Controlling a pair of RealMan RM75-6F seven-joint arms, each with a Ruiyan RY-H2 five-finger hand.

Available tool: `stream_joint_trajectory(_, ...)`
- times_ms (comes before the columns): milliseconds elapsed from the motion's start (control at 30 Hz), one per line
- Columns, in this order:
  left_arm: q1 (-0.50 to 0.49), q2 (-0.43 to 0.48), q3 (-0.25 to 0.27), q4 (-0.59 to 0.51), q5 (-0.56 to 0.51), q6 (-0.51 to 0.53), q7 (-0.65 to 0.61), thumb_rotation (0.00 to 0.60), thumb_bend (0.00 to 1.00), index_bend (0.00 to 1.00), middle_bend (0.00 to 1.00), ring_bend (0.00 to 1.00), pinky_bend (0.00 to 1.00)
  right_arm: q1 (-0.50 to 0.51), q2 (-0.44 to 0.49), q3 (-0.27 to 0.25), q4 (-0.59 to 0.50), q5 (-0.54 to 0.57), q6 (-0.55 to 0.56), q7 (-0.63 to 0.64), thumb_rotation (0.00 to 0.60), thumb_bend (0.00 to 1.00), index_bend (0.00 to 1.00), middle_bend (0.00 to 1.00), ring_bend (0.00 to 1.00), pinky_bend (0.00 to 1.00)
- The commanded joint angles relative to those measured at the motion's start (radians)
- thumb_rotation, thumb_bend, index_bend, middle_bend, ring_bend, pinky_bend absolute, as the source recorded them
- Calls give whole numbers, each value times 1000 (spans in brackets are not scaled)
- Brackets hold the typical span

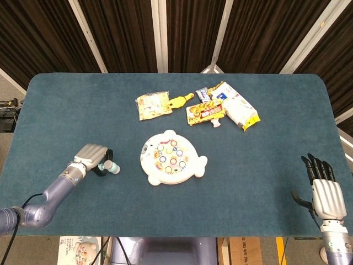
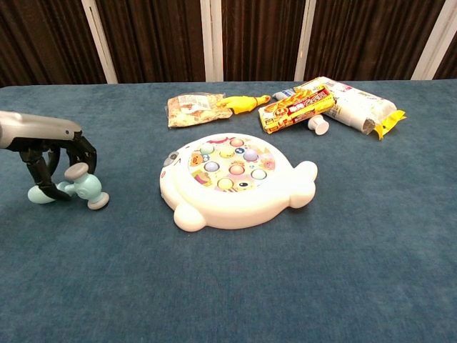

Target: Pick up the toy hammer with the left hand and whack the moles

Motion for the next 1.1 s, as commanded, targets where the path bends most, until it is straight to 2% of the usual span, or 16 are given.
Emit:
stream_joint_trajectory(33, -3, 4, 3, -3, -12, 9, 11, 600, 87, 389, 351, 243, 385, 0, 0, 0, -1, 0, -1, 0, 600, 250, 0, 0, 0, 0)
stream_joint_trajectory(167, -1, 15, -3, -16, -23, 29, 13, 600, 21, 282, 266, 173, 318, 0, 1, 0, -3, 3, -3, -1, 600, 249, 0, 0, 0, 0)
stream_joint_trajectory(333, 8, 45, -7, -47, -19, 46, 6, 600, 5, 125, 141, 53, 154, 1, 2, 0, -2, 3, -4, 0, 600, 249, 0, 0, 0, 0)
stream_joint_trajectory(433, 26, 69, -14, -78, 1, 83, -7, 600, 4, 92, 96, 21, 109, 0, 3, 0, 0, 2, -2, 0, 600, 249, 0, 0, 0, 0)
stream_joint_trajectory(533, 68, 91, -23, -119, 58, 170, -25, 600, 2, 87, 85, 15, 99, -1, 3, -2, 0, -4, 1, -5, 600, 249, 0, 0, 0, 0)
stream_joint_trajectory(667, 181, 118, -7, -198, 227, 394, -50, 600, 0, 76, 72, 7, 77, -2, 5, -6, 0, -9, 3, -12, 600, 250, 0, 0, 0, 0)
stream_joint_trajectory(800, 357, 129, 63, -248, 437, 656, -105, 600, 0, 59, 26, 0, 24, -2, 11, -13, 3, -17, 1, -25, 600, 249, 0, 0, 0, 0)
stream_joint_trajectory(867, 434, 127, 99, -244, 516, 750, -129, 600, 0, 48, 10, 0, 8, -2, 14, -17, 4, -20, -2, -37, 600, 249, 0, 0, 0, 0)
stream_joint_trajectory(1100, 621, 104, 180, -176, 660, 933, -177, 600, 0, 9, 0, 0, 0, -1, 19, -32, 5, -59, 10, -78, 600, 249, 0, 0, 0, 0)
